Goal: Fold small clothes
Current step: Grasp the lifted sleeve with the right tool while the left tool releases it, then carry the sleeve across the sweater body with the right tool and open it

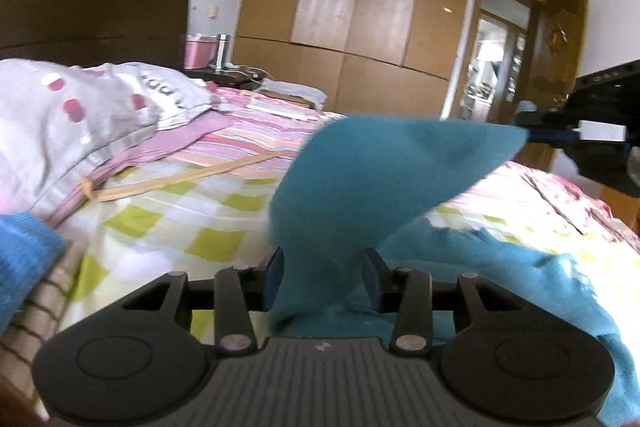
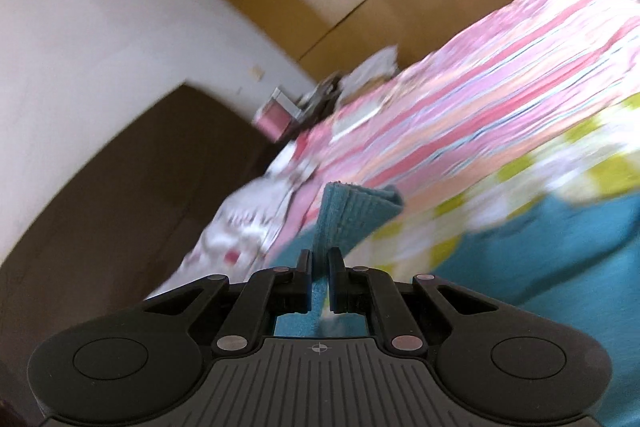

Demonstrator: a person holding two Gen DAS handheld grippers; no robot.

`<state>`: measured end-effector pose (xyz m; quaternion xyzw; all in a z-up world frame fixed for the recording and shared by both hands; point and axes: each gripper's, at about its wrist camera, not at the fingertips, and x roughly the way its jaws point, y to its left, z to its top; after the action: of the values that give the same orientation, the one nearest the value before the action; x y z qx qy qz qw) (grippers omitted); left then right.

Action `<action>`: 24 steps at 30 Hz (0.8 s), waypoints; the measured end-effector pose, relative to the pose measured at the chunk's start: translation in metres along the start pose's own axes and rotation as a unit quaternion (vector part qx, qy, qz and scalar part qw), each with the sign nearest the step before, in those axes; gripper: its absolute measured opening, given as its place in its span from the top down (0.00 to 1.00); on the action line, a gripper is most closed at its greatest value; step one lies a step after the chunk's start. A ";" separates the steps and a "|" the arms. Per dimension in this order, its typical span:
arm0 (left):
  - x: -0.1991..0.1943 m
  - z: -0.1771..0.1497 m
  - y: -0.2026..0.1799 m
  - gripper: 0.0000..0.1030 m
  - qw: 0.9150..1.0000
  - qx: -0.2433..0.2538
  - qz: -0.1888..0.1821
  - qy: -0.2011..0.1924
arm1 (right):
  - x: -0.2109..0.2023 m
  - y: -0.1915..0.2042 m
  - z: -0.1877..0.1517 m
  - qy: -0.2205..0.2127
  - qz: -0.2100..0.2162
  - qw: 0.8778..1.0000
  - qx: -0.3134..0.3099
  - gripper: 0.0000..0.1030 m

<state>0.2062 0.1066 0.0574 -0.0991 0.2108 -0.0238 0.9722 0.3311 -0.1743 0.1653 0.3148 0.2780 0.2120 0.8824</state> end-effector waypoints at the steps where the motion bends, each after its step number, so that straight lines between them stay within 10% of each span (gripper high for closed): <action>1: 0.001 -0.001 -0.006 0.54 1.000 0.006 -0.004 0.001 | -0.010 -0.008 0.004 -0.011 -0.007 1.000 0.003 0.92; 13: 0.026 -0.035 -0.048 0.53 0.995 0.074 -0.004 0.072 | -0.052 -0.127 -0.049 0.004 -0.168 0.985 0.024 0.92; 24: 0.024 -0.043 -0.051 0.54 0.994 0.069 -0.009 0.084 | -0.052 -0.153 -0.056 0.000 -0.141 0.983 0.115 0.72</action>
<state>0.2098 0.0468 0.0198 -0.0320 0.2882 -0.0556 0.9554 0.2875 -0.2872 0.0444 0.3714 0.3424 0.0523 0.8615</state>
